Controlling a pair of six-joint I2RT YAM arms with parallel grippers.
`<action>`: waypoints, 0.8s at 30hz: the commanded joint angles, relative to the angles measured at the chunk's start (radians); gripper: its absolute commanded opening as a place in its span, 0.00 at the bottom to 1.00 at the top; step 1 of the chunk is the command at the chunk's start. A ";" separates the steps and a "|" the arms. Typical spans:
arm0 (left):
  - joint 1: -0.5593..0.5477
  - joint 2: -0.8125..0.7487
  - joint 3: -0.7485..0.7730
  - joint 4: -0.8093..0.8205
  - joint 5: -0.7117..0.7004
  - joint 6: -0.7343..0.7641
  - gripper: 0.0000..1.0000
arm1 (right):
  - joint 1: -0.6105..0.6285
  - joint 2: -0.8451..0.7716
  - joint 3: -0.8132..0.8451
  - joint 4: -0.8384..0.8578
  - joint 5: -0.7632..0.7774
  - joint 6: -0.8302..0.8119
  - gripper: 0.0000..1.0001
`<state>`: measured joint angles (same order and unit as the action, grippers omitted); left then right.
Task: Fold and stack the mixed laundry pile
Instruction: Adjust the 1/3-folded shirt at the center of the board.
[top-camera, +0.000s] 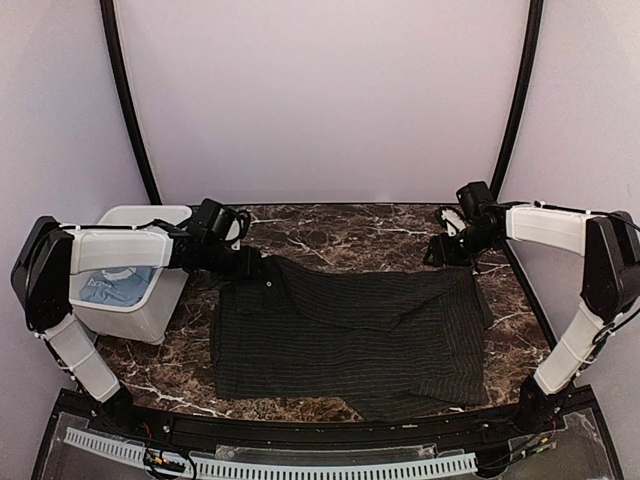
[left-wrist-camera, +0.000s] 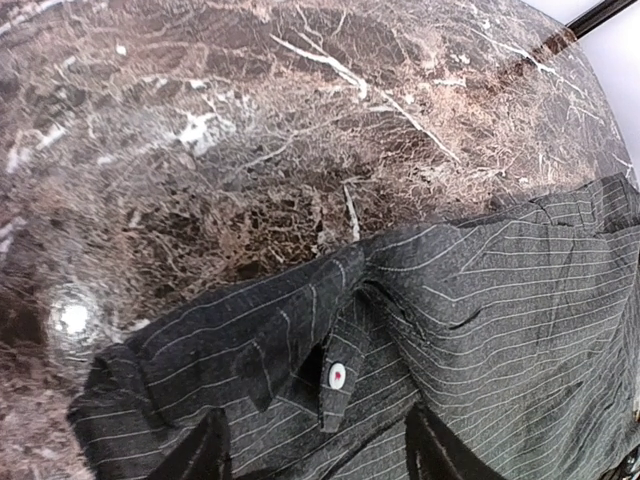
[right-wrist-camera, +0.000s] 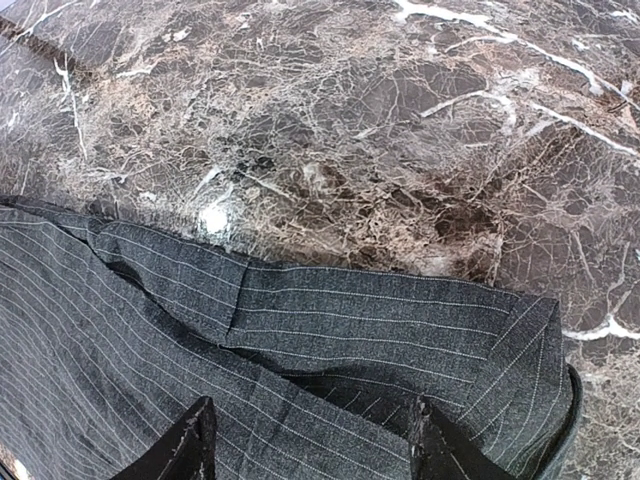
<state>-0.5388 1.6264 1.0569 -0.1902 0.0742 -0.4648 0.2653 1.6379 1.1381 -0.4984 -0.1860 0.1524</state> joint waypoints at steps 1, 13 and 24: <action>-0.002 0.030 -0.032 0.081 0.052 -0.033 0.56 | -0.003 0.005 -0.003 0.019 0.002 0.001 0.62; -0.015 0.152 0.027 0.158 0.096 -0.017 0.28 | -0.003 0.018 -0.007 0.027 0.004 0.004 0.61; -0.054 0.065 0.275 -0.248 0.205 0.023 0.00 | -0.003 0.010 -0.012 0.033 0.017 0.005 0.60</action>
<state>-0.5751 1.7870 1.1927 -0.1776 0.1963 -0.4664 0.2653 1.6459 1.1305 -0.4934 -0.1806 0.1547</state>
